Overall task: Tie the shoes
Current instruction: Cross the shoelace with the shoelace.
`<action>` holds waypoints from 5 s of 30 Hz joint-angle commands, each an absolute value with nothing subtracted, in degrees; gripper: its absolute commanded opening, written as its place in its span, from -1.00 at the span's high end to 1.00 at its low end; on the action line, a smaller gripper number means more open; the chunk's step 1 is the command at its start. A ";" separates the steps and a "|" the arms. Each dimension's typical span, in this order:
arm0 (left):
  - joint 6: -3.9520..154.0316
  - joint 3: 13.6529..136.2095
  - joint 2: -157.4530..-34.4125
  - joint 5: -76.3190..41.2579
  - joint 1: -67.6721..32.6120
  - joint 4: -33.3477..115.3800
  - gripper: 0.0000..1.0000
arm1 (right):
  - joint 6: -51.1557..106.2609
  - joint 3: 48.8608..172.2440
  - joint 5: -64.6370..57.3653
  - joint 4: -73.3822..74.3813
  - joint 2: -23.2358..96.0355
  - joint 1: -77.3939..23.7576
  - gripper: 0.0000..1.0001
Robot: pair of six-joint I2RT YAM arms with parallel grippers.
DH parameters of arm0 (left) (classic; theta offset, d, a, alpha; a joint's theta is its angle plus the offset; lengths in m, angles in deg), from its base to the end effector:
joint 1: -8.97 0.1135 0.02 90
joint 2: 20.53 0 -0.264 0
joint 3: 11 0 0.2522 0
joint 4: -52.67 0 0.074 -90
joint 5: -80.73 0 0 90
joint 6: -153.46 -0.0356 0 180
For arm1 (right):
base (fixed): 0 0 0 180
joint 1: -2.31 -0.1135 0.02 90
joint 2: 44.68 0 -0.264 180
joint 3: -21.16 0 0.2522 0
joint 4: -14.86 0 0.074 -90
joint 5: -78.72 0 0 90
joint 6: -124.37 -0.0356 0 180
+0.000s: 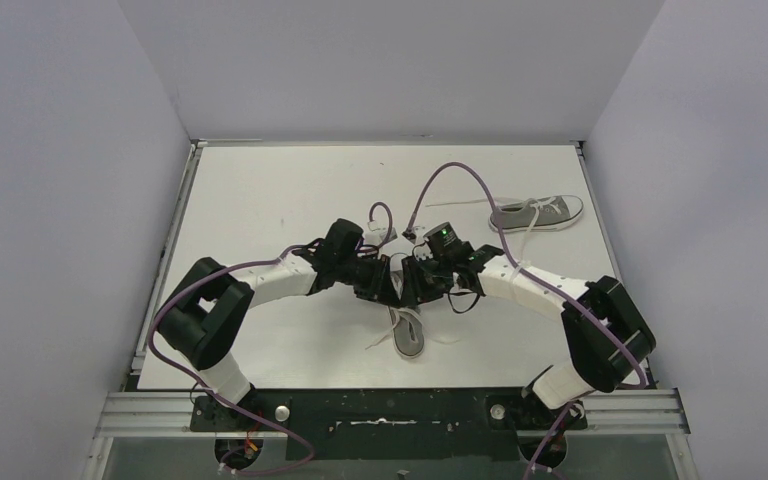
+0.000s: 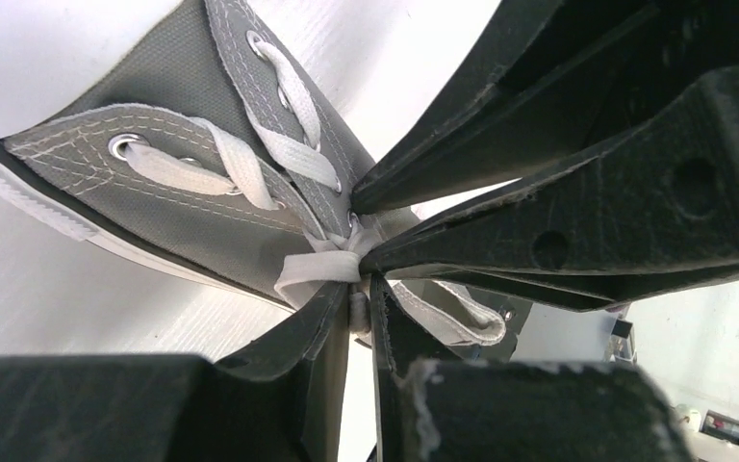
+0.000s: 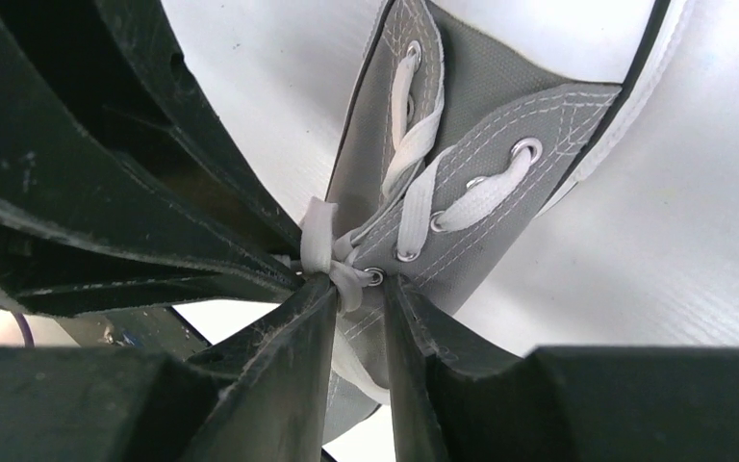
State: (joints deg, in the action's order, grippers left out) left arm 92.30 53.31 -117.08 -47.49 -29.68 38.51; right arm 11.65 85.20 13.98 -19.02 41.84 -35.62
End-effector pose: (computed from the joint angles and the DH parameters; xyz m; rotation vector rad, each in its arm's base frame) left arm 0.2469 -0.2256 0.1674 0.5722 2.5197 -1.3060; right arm 0.2240 0.1938 0.1922 -0.5389 2.6536 0.9349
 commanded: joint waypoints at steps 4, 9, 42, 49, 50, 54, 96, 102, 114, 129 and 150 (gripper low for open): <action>90.05 55.50 -116.33 -49.38 -29.61 39.53 0.74 | 11.77 88.57 12.54 -16.11 43.17 -36.27 0.56; 90.03 55.80 -116.54 -48.64 -29.56 39.01 0.67 | 12.01 87.98 14.39 -16.65 41.27 -36.28 1.00; 102.90 51.64 -120.88 -52.67 -27.77 58.49 1.00 | 4.03 83.46 19.27 -7.55 35.47 -36.26 1.00; 111.07 46.60 -122.97 -53.25 -27.26 75.14 1.00 | 2.40 83.23 22.09 -5.49 35.16 -37.24 1.00; 112.32 45.61 -123.11 -52.50 -26.81 77.47 1.00 | 2.19 82.91 22.27 -5.92 34.45 -37.32 1.00; 115.26 42.18 -122.27 -49.74 -24.87 83.58 1.00 | 2.74 80.79 20.37 -9.72 30.13 -36.87 1.00; 133.08 37.30 -133.41 -50.36 -27.06 115.69 1.00 | -3.86 82.60 22.34 4.30 39.49 -36.40 1.00; 131.94 36.00 -134.23 -48.57 -26.89 117.84 1.00 | -1.71 83.08 21.99 -2.39 37.73 -36.58 0.93; 129.52 36.34 -131.11 -48.02 -25.89 112.83 1.00 | 7.30 85.37 21.74 -21.51 28.51 -27.51 0.14; 127.08 38.27 -129.66 -47.95 -25.70 107.38 1.00 | 17.04 89.32 31.44 -17.75 44.04 -21.96 0.49; 126.52 40.11 -129.33 -48.76 -25.75 105.58 1.00 | 13.24 86.22 36.85 -10.94 45.12 -21.76 0.68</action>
